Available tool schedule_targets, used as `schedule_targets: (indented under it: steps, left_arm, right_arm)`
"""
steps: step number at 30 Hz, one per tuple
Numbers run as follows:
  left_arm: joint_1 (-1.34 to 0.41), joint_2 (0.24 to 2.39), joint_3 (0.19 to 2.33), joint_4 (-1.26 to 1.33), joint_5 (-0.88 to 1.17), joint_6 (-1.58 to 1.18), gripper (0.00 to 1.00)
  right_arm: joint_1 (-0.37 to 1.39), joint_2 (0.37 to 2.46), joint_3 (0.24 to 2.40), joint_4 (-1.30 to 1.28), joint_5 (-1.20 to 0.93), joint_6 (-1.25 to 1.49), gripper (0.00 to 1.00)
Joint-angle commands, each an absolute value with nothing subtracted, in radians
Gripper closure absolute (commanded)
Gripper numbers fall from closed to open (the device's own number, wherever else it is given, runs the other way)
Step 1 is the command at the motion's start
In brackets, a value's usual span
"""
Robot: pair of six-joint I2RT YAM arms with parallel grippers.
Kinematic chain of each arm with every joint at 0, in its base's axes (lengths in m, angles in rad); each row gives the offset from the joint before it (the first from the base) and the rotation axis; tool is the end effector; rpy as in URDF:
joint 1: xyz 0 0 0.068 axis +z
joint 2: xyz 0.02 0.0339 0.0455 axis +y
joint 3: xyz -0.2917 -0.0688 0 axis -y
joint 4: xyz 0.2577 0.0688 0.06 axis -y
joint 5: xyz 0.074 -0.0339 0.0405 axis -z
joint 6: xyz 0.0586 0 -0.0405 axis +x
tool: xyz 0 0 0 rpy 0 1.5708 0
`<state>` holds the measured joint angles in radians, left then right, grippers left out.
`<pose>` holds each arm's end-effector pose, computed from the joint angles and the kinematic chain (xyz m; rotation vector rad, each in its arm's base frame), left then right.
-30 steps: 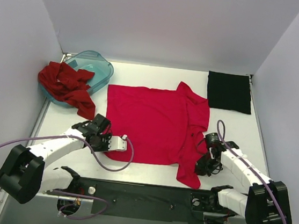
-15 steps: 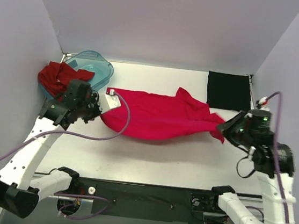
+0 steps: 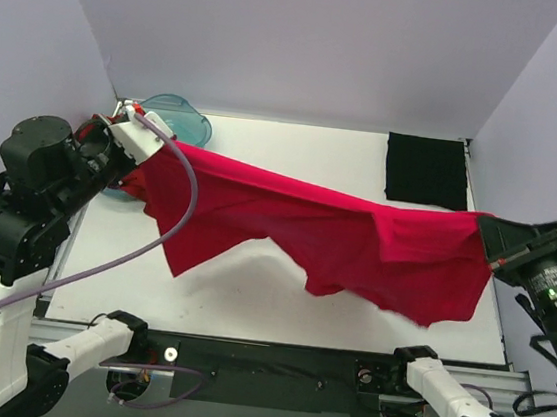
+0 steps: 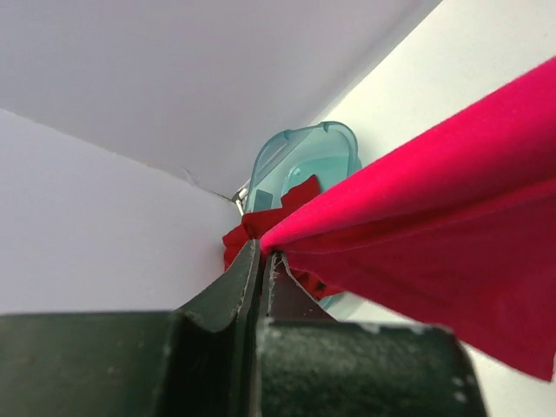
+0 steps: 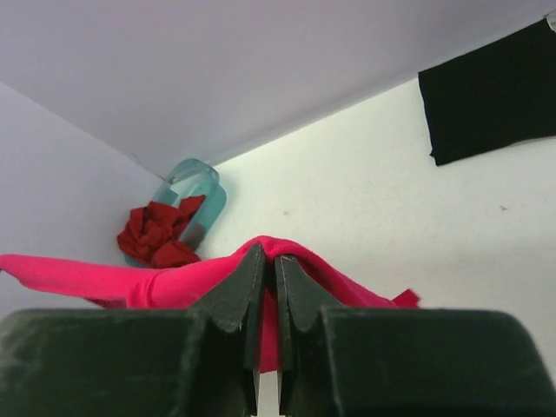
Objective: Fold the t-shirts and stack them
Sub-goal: Flatten out the tshirt
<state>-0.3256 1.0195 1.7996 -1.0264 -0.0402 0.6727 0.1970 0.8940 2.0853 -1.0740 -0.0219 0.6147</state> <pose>0.1303 -0.0415 0.5536 0.8488 1.6167 0.2820 0.0083 0.0030 0.6180 0.2909 1.4609 0.6764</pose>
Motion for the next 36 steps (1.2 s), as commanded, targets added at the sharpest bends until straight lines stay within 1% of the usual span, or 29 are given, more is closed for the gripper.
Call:
schedule_targets:
  steps: [1,3,6,7,9,14,17,19,20,23,24,25,26,27,28,33,36]
  left_arm:
    - [-0.319,1.117,1.767,-0.873,-0.135,0.689,1.0]
    - [-0.311,1.167,1.759,-0.784,-0.143,0.704,1.0]
    - [-0.284,1.29,1.83,-0.68,-0.144,0.696,1.0]
    - [-0.266,1.316,1.854,-0.652,-0.141,0.683,1.0]
    - [-0.244,1.402,2.007,-0.64,-0.137,0.663,1.0]
    - [-0.19,1.609,2.284,-0.632,-0.127,0.632,1.0]
    - [-0.157,1.705,2.46,-0.678,-0.092,0.615,1.0]
    - [-0.137,1.726,2.505,-0.718,-0.062,0.601,1.0]
    - [-0.129,1.723,2.499,-0.741,-0.051,0.601,1.0]
    - [-0.127,1.66,2.353,-0.746,-0.017,0.621,1.0]
    - [-0.126,1.642,2.28,-0.744,-0.015,0.635,1.0]
    - [-0.126,1.614,2.249,-0.762,-0.002,0.659,1.0]
    - [-0.126,1.597,2.184,-0.775,0.0,0.667,1.0]
    - [-0.127,1.567,2.154,-0.814,0.041,0.693,1.0]
    - [-0.127,1.546,2.084,-0.836,0.055,0.704,1.0]
    - [-0.129,1.384,1.797,-1.018,0.222,0.77,1.0]
    - [-0.13,1.289,1.567,-1.097,0.3,0.807,1.0]
  right_arm:
    - [0.195,1.069,2.025,-0.961,-0.034,0.511,1.0]
    - [0.184,1.156,2.045,-0.876,-0.057,0.482,1.0]
    - [0.108,1.325,2.127,-0.735,-0.159,0.486,1.0]
    - [0.086,1.357,2.147,-0.709,-0.231,0.509,1.0]
    - [0.011,1.462,2.23,-0.603,-0.325,0.598,1.0]
    - [-0.115,1.641,2.4,-0.48,-0.394,0.779,1.0]
    - [-0.187,1.68,2.48,-0.405,-0.465,0.876,1.0]
    - [-0.212,1.669,2.474,-0.388,-0.485,0.887,1.0]
    - [-0.216,1.661,2.461,-0.387,-0.506,0.885,1.0]
    - [-0.225,1.574,2.289,-0.393,-0.558,0.842,1.0]
    - [-0.225,1.543,2.176,-0.403,-0.583,0.828,1.0]
    - [-0.225,1.489,2.119,-0.41,-0.594,0.804,1.0]
    - [-0.225,1.464,2.0,-0.434,-0.616,0.79,1.0]
    - [-0.225,1.409,1.95,-0.454,-0.626,0.754,1.0]
    - [-0.225,1.385,1.849,-0.515,-0.64,0.732,1.0]
    - [-0.225,1.168,1.542,-0.77,-0.617,0.55,1.0]
    - [-0.219,1.044,1.325,-0.938,-0.594,0.497,1.0]
